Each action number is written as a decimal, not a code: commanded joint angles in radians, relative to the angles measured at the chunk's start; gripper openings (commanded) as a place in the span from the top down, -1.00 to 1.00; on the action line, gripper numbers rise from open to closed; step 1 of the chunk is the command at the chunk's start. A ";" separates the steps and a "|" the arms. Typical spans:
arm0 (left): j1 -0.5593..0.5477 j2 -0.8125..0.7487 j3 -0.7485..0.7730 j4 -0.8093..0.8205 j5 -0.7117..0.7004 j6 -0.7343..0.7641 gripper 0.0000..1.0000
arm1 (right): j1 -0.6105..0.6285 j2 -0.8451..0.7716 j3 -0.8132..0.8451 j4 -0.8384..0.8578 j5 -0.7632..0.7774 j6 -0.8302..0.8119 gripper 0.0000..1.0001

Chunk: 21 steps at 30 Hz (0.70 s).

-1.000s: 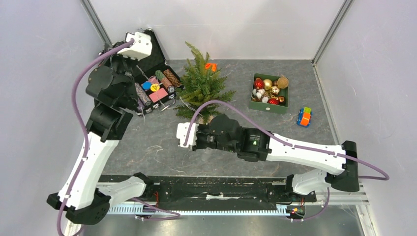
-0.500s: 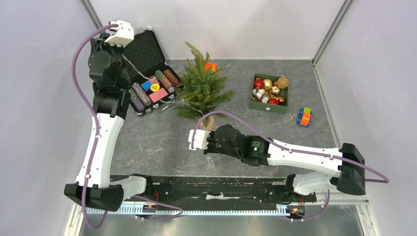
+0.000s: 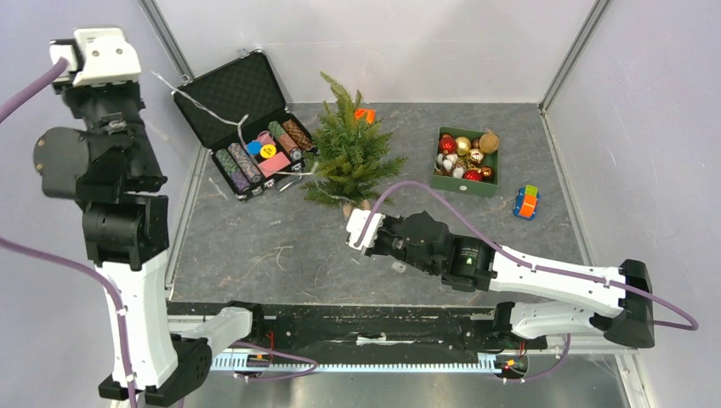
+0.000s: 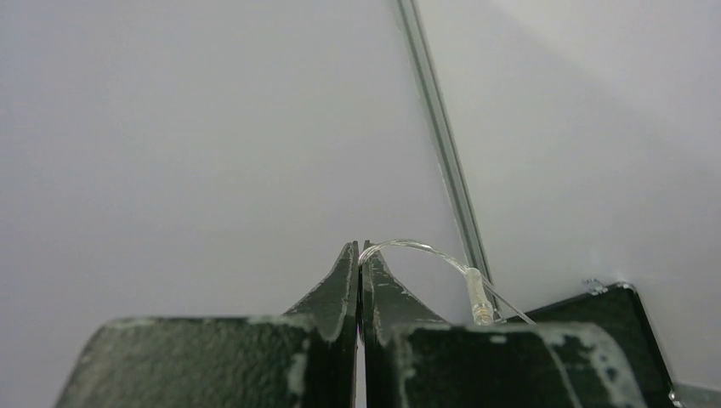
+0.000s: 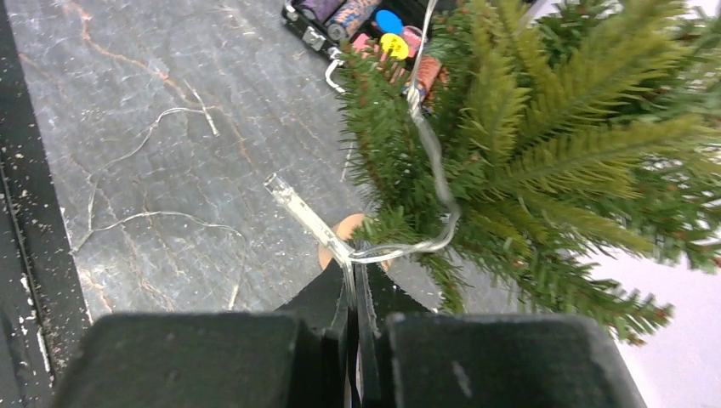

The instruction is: Decorate the small christmas tree

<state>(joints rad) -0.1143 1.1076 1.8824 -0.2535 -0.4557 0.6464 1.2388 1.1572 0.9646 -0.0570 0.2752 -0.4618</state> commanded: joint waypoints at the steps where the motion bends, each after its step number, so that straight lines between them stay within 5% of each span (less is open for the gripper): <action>1: 0.004 0.020 -0.015 0.055 -0.086 0.062 0.95 | -0.006 -0.074 0.030 0.033 0.035 -0.004 1.00; 6: 0.024 0.017 0.009 0.137 -0.178 0.149 0.95 | -0.006 -0.136 0.001 -0.004 -0.225 -0.033 1.00; 14: 0.044 0.020 -0.172 0.244 -0.164 0.214 0.95 | -0.006 -0.060 -0.041 0.049 -0.343 0.013 1.00; 21: 0.046 0.157 -0.124 0.327 -0.155 0.183 0.95 | -0.008 0.064 -0.039 0.117 -0.204 0.071 1.00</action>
<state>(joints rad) -0.0734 1.1854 1.6806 -0.0082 -0.6029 0.8257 1.2331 1.1801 0.9115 -0.0124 0.0067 -0.4362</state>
